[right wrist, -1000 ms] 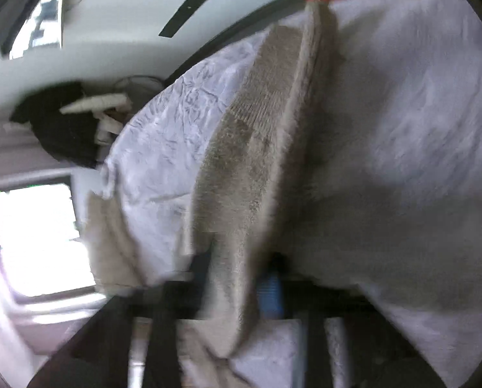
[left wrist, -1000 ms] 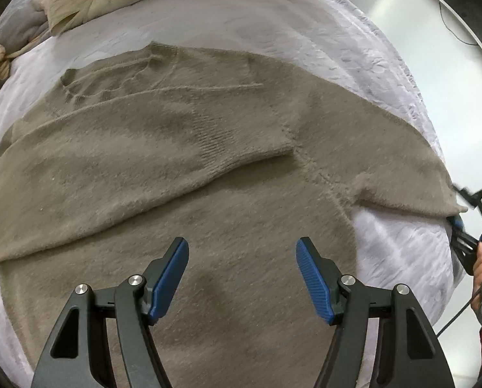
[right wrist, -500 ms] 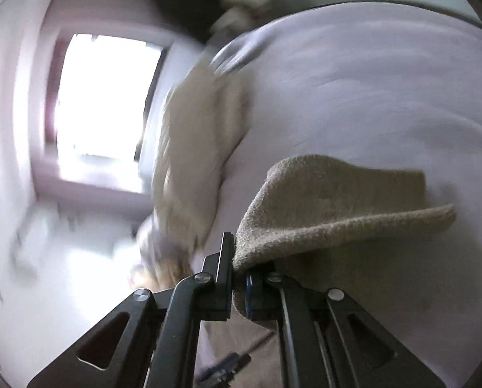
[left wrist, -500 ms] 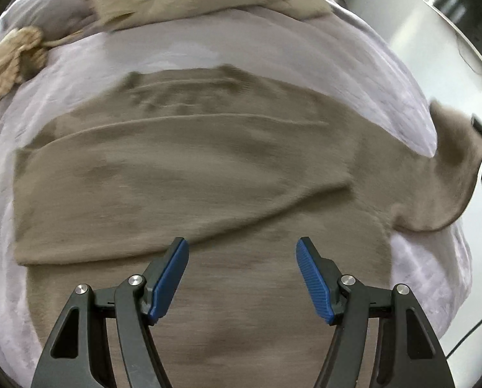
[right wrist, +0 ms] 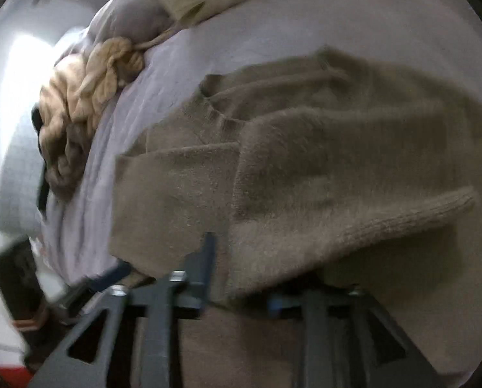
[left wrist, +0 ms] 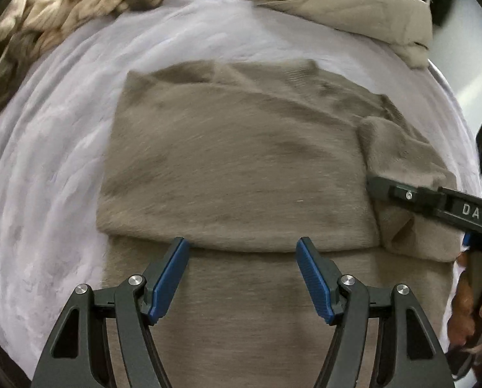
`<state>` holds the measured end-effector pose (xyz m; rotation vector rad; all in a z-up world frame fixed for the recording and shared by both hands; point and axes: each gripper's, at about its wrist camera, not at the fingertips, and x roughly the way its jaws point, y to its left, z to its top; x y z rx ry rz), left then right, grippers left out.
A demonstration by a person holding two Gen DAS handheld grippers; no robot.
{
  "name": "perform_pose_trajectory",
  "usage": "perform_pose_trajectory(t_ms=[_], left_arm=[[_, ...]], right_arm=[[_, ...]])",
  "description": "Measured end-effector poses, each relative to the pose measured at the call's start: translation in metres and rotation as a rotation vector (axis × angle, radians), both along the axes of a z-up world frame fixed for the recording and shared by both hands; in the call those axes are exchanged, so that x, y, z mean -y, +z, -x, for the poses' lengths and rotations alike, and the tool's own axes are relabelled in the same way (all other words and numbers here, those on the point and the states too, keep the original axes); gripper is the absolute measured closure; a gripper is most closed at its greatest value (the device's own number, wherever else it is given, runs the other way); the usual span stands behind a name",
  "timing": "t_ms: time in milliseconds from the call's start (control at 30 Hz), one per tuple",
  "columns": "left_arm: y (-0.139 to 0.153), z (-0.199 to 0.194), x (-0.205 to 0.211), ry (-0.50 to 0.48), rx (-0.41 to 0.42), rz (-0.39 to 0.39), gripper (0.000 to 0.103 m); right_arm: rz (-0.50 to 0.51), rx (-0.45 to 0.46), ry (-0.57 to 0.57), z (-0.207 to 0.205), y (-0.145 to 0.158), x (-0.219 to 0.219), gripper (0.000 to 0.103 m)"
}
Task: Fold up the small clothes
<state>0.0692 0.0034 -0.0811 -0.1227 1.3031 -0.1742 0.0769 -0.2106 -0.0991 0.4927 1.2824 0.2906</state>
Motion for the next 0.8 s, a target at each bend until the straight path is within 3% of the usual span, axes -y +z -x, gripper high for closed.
perform_pose_trajectory(t_ms=[33,67,200,233,267,300,367,467,600,633,667,733,800], left_arm=[[-0.001,0.0,-0.003,0.001,-0.001,0.007,0.034],[-0.003,0.001,-0.007,-0.002,0.002,0.016,0.034],[-0.004,0.003,-0.012,-0.019,0.007,0.038,0.034],[-0.003,0.004,-0.014,-0.022,0.01,0.045,0.034],[0.0,0.006,-0.015,-0.023,0.013,0.049,0.034],[0.003,0.012,-0.023,-0.022,0.018,0.055,0.034],[0.007,0.017,-0.033,-0.018,0.025,0.066,0.034],[0.01,0.024,-0.043,-0.013,0.026,0.082,0.034],[0.005,0.033,-0.054,-0.026,0.007,0.079,0.034],[0.003,0.035,-0.056,-0.02,0.0,0.082,0.034],[0.003,0.037,-0.059,-0.013,-0.005,0.087,0.034],[0.003,0.039,-0.065,0.002,-0.013,0.107,0.034],[0.004,0.038,-0.069,0.007,-0.014,0.124,0.034]], right_arm=[[-0.04,0.004,-0.044,0.005,0.003,0.007,0.045],[-0.065,0.009,-0.096,0.011,0.005,0.014,0.041],[-0.185,0.005,-0.369,0.024,0.008,0.056,0.042],[-0.217,0.001,-0.435,0.024,0.005,0.068,0.06],[-0.206,0.0,-0.46,0.02,0.006,0.071,0.086],[-0.185,0.01,-0.447,0.017,0.011,0.068,0.092],[-0.095,0.076,-0.321,0.0,0.028,0.04,0.093],[0.037,0.171,0.015,-0.014,0.053,-0.028,0.093],[0.219,0.149,0.351,-0.014,0.035,-0.116,0.086],[0.266,0.14,0.41,-0.01,0.027,-0.131,0.075],[0.281,0.133,0.438,-0.008,0.027,-0.135,0.066],[0.28,0.117,0.454,-0.002,0.021,-0.139,0.062],[0.24,0.099,0.394,0.004,0.025,-0.122,0.061]])
